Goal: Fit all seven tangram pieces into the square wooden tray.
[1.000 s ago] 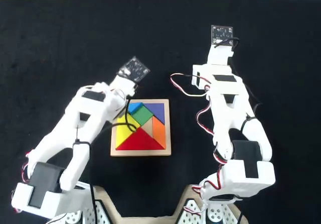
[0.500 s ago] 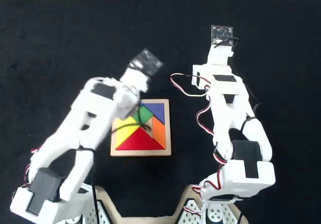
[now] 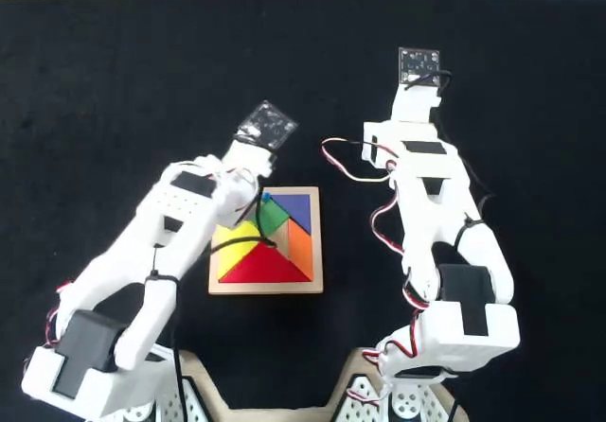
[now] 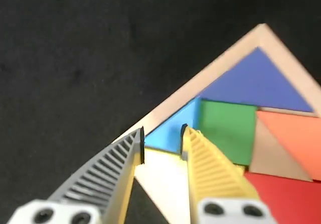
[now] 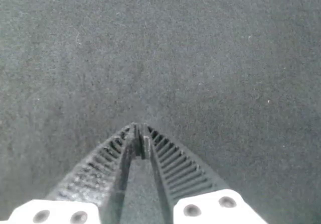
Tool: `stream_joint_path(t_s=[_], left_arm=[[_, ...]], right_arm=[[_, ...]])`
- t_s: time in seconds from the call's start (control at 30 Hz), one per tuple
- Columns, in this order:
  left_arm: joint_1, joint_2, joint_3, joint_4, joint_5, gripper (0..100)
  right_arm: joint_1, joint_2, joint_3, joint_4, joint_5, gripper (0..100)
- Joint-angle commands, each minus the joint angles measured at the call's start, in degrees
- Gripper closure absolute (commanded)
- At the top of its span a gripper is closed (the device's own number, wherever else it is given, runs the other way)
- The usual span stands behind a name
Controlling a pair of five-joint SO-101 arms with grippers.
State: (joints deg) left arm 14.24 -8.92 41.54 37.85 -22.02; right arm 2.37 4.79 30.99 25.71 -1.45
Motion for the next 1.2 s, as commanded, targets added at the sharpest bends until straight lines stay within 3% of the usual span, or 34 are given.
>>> stream_joint_path(t_s=[0.0, 0.47, 0.77, 0.93, 1.17], left_arm=[[-1.63, -0.26, 0.75, -0.97, -3.43, 85], [3.21, -2.46, -2.95, 2.64, 0.0, 85], [-0.75, 9.23, -6.2, -1.85, -0.18, 85], [-1.01, 9.23, -8.92, 3.96, -0.18, 86], [-1.1, -1.05, -8.04, 8.88, -0.18, 86]], right_arm=[[-0.35, -0.84, -3.38, 0.35, 0.53, 98.6], [-0.35, -0.75, -3.38, 0.35, 0.53, 98.6], [-0.35, -0.84, -3.38, 0.35, 0.53, 98.6], [-0.35, -0.84, -3.38, 0.35, 0.53, 98.6], [-0.35, -0.84, -3.38, 0.35, 0.53, 98.6]])
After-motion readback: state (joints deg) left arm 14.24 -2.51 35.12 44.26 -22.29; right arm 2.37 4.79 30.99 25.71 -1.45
